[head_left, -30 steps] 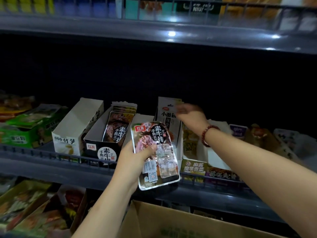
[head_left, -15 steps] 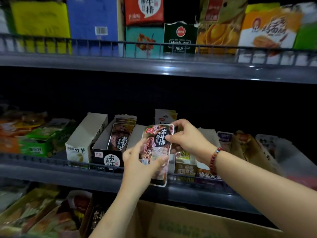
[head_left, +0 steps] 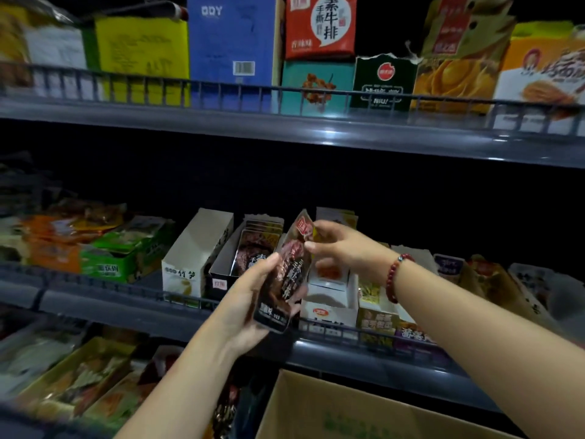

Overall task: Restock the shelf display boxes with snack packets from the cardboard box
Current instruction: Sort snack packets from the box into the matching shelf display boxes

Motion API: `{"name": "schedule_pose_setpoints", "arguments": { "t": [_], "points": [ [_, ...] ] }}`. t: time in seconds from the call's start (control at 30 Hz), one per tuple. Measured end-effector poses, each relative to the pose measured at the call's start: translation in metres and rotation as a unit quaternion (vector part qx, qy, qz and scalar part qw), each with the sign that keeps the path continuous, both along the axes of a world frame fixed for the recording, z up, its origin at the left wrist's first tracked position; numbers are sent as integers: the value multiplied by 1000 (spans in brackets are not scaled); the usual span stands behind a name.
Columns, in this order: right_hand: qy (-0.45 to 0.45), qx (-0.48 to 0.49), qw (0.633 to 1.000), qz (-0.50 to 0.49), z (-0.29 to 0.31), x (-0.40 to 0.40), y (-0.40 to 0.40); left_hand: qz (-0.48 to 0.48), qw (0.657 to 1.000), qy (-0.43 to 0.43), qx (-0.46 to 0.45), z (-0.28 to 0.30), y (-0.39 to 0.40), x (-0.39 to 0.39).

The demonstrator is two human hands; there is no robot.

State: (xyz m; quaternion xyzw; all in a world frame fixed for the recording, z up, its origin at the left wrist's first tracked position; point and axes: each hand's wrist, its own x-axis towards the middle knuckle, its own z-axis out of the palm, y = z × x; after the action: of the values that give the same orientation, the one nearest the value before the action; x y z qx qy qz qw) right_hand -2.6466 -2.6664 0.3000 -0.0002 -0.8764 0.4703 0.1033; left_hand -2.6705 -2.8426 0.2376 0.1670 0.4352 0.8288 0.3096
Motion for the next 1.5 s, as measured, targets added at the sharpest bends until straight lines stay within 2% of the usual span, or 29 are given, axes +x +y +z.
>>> {"name": "schedule_pose_setpoints", "arguments": {
  "t": [0.07,0.13,0.2,0.23,0.3,0.37,0.43,0.47,0.53,0.63,0.77,0.97,1.1,1.2,1.27,1.4,1.5],
  "points": [
    [-3,35,999,-24,5,-16,0,5,1000,3,4,1,-11,-11],
    [7,61,996,-66,9,-37,1,40,998,50,-17,-1,-21,-25],
    [15,46,993,-106,10,-60,2,139,972,151,-113,-7,-26,-41],
    [22,37,991,-130,10,-72,2,201,939,217,-178,-13,-27,-50],
    [42,57,981,-179,11,-92,0,291,837,366,-284,-28,-29,-66],
    [62,96,969,-221,13,-112,-3,318,715,487,-388,-46,-27,-82],
    [71,106,959,-254,17,-132,-9,302,617,556,-467,-60,-26,-94],
    [72,113,955,-265,17,-141,-11,289,585,575,-494,-64,-26,-97],
    [76,141,947,-277,16,-158,-17,270,551,599,-514,-72,-25,-99],
    [59,218,935,-275,10,-175,-28,272,545,618,-497,-84,-27,-101],
    [14,326,920,-217,-10,-184,-42,277,543,627,-486,-94,-27,-104],
    [9,359,908,-213,-44,-194,-41,284,549,625,-476,-94,-26,-102],
    [14,404,887,-222,-56,-203,-29,282,546,623,-484,-95,-25,-103],
    [-46,384,900,-201,-61,-210,-22,278,545,618,-494,-97,-24,-103],
    [-51,352,914,-194,-64,-211,-18,291,535,618,-497,-97,-22,-103],
    [-15,276,945,-174,-69,-190,-16,289,535,610,-509,-91,-20,-97],
    [41,265,950,-162,-68,-156,-23,283,541,601,-516,-84,-19,-87]
  ]
}}
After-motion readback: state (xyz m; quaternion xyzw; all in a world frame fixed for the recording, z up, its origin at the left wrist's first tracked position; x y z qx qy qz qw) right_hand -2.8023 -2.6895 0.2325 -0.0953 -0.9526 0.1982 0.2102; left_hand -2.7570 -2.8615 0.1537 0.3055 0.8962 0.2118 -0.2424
